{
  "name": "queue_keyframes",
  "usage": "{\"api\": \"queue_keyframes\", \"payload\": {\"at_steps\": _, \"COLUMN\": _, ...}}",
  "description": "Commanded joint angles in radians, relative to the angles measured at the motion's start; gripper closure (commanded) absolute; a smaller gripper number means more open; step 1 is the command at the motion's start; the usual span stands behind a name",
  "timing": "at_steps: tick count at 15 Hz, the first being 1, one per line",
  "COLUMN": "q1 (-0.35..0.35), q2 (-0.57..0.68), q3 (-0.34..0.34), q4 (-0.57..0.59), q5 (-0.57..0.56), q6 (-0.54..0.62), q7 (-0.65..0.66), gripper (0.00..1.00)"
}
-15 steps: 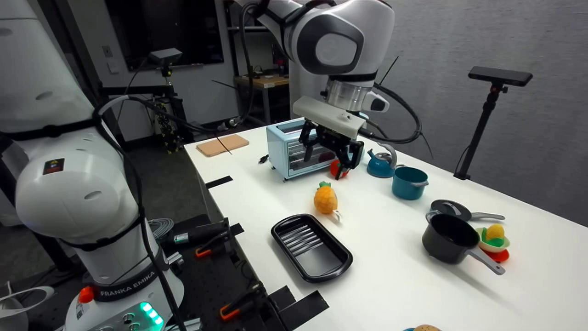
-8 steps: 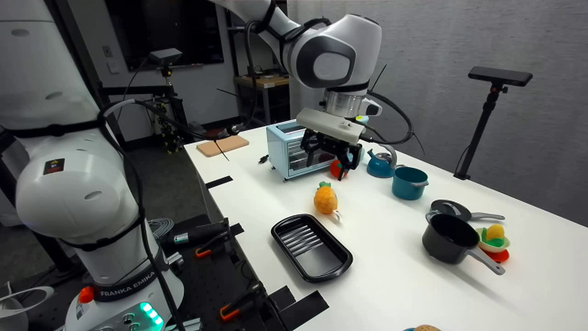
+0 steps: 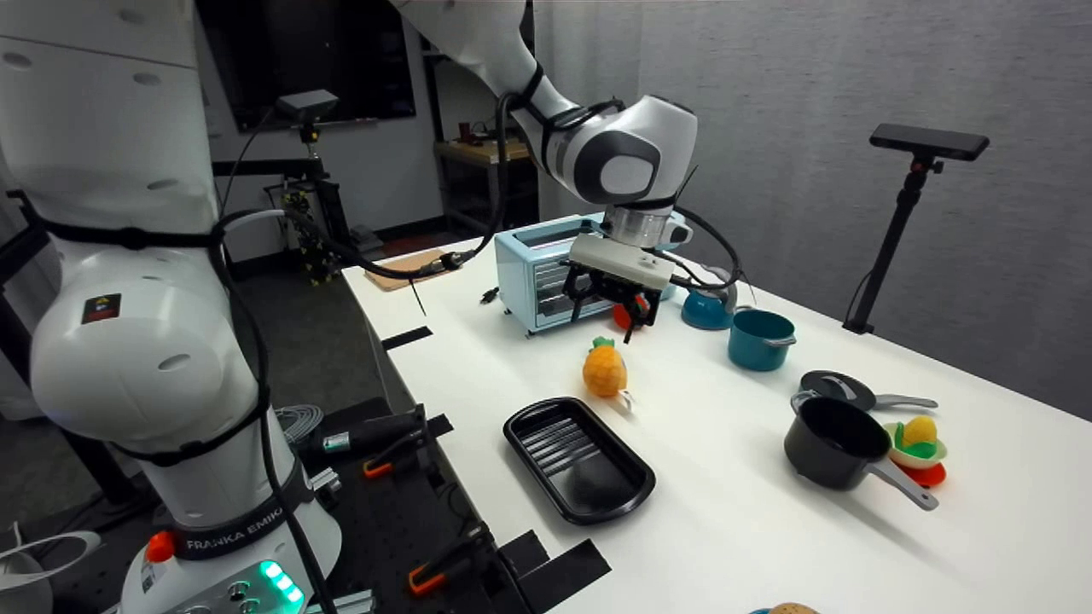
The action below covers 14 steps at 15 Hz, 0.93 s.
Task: Put the pineapple plush toy in the black pot
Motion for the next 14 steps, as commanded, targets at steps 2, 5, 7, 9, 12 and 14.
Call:
{"api": "queue_keyframes", "payload": {"at_steps": 2, "q1": -0.015, "q2": 0.203, "q3": 0.051, "q4": 0.183, "q5": -0.061, "q6": 0.002, "q7": 0.024, "gripper": 0.0}}
{"api": "queue_keyframes", "payload": {"at_steps": 5, "q1": -0.022, "q2": 0.296, "q3": 0.067, "q4": 0.273, "q5": -0.09, "q6": -0.031, "q7": 0.027, "gripper": 0.0}}
{"api": "queue_keyframes", "payload": {"at_steps": 7, "q1": -0.029, "q2": 0.344, "q3": 0.079, "q4": 0.319, "q5": -0.096, "q6": -0.041, "q7": 0.023, "gripper": 0.0}}
{"api": "queue_keyframes", "payload": {"at_steps": 9, "q1": -0.036, "q2": 0.386, "q3": 0.092, "q4": 0.362, "q5": -0.089, "q6": -0.062, "q7": 0.023, "gripper": 0.0}}
{"api": "queue_keyframes", "payload": {"at_steps": 12, "q1": -0.042, "q2": 0.434, "q3": 0.107, "q4": 0.415, "q5": -0.084, "q6": -0.103, "q7": 0.026, "gripper": 0.0}}
{"api": "queue_keyframes", "payload": {"at_steps": 14, "q1": -0.045, "q2": 0.455, "q3": 0.114, "q4": 0.443, "q5": -0.083, "q6": -0.132, "q7": 0.025, "gripper": 0.25}}
